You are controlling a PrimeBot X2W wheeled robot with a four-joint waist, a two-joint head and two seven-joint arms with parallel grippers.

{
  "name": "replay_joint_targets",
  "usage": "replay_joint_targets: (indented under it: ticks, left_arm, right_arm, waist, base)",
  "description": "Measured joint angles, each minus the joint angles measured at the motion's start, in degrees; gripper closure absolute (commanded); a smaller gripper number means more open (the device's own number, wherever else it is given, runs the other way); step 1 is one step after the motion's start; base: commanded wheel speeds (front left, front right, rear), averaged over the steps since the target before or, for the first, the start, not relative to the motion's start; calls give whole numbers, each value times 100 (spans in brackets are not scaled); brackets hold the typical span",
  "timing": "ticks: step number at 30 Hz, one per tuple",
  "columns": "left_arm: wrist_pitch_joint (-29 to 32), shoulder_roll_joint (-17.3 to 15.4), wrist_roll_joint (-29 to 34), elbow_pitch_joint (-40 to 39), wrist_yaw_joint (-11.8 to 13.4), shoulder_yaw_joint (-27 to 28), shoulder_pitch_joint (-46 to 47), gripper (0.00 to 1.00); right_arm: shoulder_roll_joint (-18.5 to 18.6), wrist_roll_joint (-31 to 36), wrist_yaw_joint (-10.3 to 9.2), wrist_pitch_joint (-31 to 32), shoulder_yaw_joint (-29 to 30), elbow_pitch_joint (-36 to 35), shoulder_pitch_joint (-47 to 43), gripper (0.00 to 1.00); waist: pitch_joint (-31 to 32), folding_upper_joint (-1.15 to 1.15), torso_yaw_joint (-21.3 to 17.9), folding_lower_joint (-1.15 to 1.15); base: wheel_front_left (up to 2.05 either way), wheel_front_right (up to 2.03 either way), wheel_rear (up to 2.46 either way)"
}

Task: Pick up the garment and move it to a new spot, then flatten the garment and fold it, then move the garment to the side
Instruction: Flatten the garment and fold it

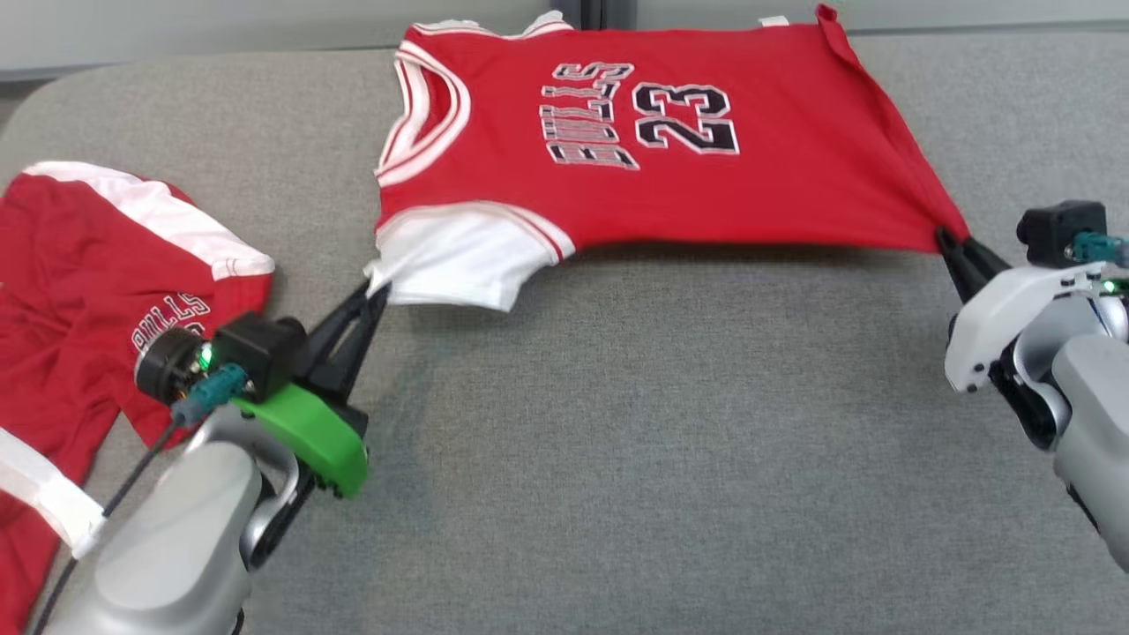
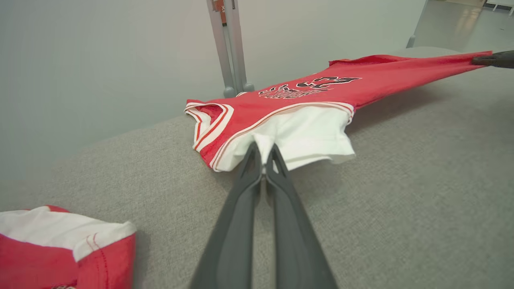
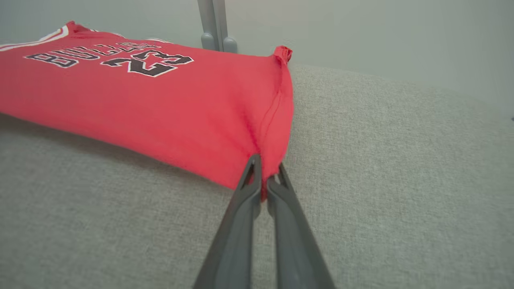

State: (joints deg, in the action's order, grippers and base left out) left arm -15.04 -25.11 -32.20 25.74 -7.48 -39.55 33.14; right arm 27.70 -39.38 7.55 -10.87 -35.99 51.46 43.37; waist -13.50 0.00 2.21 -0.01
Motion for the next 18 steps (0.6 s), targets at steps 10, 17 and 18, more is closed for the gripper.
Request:
replay_joint_targets:
  ticks: [10,17,18]
  left_arm:
    - [241,-646,-732,-627,-1,-896,-760,100]
    - [637,-1193,-1058,-1477,18,-1133,-1445,100]
    - [697,-1279,-1079,-1633,42,-1162,-1550,100]
  right_arm:
    - [906,-1202,0,925,-1060,-848,-858,100]
    - [1642,-2097,0,1651,-1501,-1673,-1309,100]
    - [1746,-2221,0,1797,-1537,-1748,-1382,100]
  waist:
    - [726,0,86,0]
    - [1067,0,92,0]
    - [1097,0,83,0]
  base:
    - [0,0,0]
    - [0,0,0]
    - [0,0,0]
